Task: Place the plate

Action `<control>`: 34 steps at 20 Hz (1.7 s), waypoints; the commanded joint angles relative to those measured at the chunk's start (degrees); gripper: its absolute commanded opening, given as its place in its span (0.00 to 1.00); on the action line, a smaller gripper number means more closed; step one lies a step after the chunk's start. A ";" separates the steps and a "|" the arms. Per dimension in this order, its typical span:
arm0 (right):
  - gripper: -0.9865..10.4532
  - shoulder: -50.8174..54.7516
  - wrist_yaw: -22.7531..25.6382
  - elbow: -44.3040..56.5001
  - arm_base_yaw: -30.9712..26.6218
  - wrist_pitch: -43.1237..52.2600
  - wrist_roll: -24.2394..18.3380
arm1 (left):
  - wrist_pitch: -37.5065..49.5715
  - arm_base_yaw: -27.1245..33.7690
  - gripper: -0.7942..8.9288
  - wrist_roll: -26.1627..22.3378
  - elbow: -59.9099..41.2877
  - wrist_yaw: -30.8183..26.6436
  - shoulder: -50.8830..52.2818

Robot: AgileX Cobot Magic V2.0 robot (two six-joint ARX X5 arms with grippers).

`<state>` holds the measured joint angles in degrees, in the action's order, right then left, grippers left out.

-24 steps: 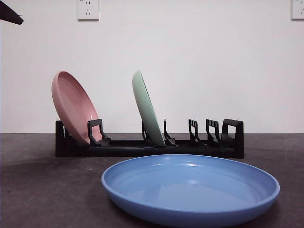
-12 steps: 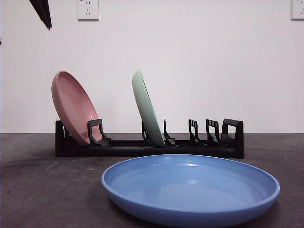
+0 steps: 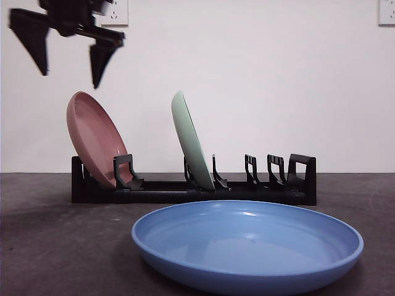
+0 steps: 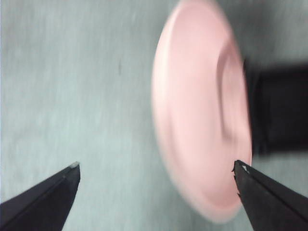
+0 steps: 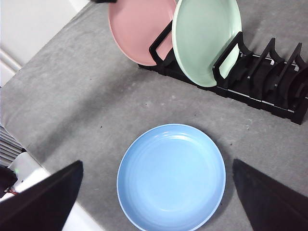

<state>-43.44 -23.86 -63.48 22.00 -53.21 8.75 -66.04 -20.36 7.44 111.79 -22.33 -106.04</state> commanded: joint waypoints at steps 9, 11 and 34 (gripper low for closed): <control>0.52 -0.31 -0.35 -0.57 0.15 0.39 -1.77 | 3.98 -1.46 0.58 -2.29 6.21 -9.29 -10.51; 0.52 -0.31 -0.35 -0.57 0.15 0.39 -1.90 | 4.11 -1.46 0.50 -2.27 6.21 -9.29 -10.95; 0.52 -0.31 -0.33 -0.57 0.15 0.31 -1.92 | 3.72 -3.17 0.09 -5.05 6.58 -13.97 -10.99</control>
<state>-43.44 -24.01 -63.48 22.00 -53.21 7.44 -62.37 -22.94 3.33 116.22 -36.58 -115.90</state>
